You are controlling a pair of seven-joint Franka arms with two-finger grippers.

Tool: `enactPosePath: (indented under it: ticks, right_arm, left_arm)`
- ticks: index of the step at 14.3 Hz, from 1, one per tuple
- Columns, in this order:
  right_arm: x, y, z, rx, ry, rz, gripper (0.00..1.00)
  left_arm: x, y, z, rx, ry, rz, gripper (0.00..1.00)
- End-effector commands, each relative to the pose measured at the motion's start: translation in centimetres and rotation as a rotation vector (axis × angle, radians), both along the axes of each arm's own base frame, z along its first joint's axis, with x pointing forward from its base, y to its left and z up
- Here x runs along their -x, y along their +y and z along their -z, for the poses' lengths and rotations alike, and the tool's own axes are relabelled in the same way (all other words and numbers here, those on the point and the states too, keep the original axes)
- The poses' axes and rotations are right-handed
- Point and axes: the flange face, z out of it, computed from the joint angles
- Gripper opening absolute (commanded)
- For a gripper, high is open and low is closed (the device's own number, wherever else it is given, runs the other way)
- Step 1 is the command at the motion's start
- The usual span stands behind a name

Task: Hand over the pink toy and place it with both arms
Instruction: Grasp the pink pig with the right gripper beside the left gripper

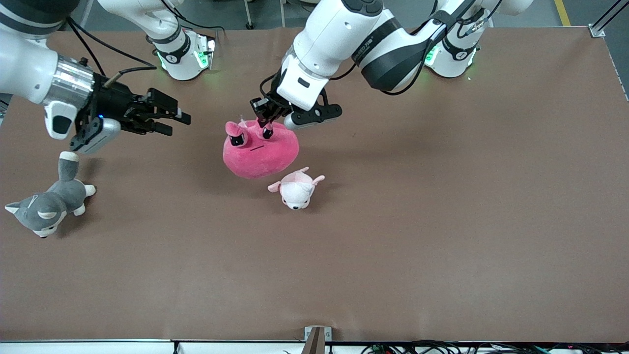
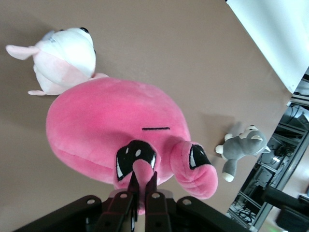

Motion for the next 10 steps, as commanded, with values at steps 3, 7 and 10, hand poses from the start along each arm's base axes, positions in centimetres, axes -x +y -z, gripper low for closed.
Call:
enactPosePath:
  ticks: [3,7,10]
  right_arm:
    - [-0.3,3.8,0.8,-0.014,0.019,0.027,0.72]
    - [-0.1,5.7,1.8,-0.005,0.055,0.027,0.72]
    - [-0.2,6.2,2.5,0.001,0.066,0.022,0.72]
  left_arm:
    - [0.2,-0.9,-1.3,0.057,0.024,-0.065,0.0]
    - [1.1,-1.8,-1.5,0.076,0.018,-0.062,0.0]
    - [1.2,-1.9,-1.7,0.08,0.015,-0.061,0.0]
